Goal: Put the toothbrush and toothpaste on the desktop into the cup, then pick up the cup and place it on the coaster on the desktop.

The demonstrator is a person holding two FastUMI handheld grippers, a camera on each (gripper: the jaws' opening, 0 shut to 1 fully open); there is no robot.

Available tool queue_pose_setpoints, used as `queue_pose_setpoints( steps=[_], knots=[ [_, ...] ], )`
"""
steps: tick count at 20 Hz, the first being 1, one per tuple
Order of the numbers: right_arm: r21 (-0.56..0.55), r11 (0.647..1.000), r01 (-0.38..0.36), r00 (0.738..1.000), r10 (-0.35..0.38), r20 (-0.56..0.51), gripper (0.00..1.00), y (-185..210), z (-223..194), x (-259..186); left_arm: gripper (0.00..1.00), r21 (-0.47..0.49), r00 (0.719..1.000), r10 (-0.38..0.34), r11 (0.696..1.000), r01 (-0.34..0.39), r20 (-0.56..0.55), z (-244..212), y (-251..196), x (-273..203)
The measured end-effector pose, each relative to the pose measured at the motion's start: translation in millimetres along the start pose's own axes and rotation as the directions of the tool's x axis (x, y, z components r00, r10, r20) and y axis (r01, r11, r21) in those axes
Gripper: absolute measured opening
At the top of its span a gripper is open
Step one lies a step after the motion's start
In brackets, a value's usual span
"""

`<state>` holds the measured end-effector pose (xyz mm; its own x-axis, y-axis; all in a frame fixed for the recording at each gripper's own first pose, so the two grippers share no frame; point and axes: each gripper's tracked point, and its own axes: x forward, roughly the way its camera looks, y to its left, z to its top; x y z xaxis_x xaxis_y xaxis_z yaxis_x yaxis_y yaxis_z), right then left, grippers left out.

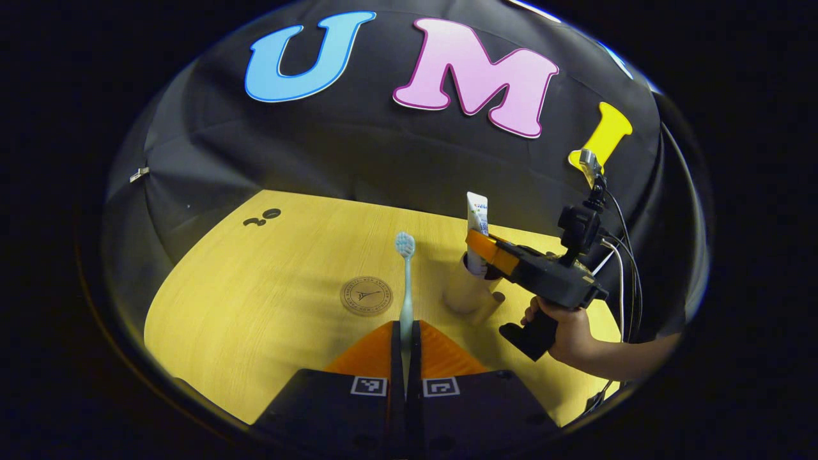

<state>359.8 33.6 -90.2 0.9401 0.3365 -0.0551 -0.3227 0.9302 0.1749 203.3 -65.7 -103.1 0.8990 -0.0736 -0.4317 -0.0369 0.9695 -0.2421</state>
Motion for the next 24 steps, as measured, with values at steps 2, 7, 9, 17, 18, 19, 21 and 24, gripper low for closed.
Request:
queue_pose_setpoints(
  steps=[2,7,9,17,18,19,21,24],
  knots=[
    [0.011,1.0,-0.015,1.0,0.016,-0.016,0.25,3.0,-5.2,-1.6,0.06,0.003,1.0,-0.004,1.0,0.004,-0.001,-2.7,-2.8,1.0],
    [0.005,1.0,-0.03,0.999,0.03,-0.03,0.61,4.7,-6.9,-16.9,0.06,0.007,1.0,-0.021,1.0,0.021,0.018,0.0,-12.4,3.5],
    [0.002,1.0,-0.012,0.999,0.012,-0.038,0.82,-1.2,-3.2,-28.7,0.06,-0.004,0.999,-0.034,0.999,0.034,0.041,6.0,-20.2,1.8],
    [-0.013,0.992,0.128,0.989,-0.128,-0.068,0.98,-63.0,-3.5,-96.8,0.06,-0.005,0.963,-0.184,0.982,0.189,0.198,59.8,-73.0,23.7],
    [-0.016,0.99,0.139,0.987,-0.139,-0.075,0.98,-69.3,-5.6,-100.5,0.06,0.005,0.953,-0.205,0.978,0.209,0.222,68.8,-79.6,29.9],
    [-0.024,0.988,0.151,0.984,-0.152,-0.088,0.98,-77.3,-9.3,-105.3,0.06,0.017,0.942,-0.231,0.972,0.234,0.244,77.3,-88.8,35.4],
    [-0.025,0.986,0.167,0.98,-0.169,-0.11,0.98,-89.0,-14.2,-113.1,0.06,0.04,0.915,-0.277,0.96,0.278,0.294,94.4,-105.0,47.9],
    [-0.021,0.985,0.169,0.976,-0.17,-0.135,0.98,-97.9,-21.6,-125.9,0.06,0.106,0.868,-0.33,0.944,0.314,0.37,118.8,-125.2,72.0]
  ],
)
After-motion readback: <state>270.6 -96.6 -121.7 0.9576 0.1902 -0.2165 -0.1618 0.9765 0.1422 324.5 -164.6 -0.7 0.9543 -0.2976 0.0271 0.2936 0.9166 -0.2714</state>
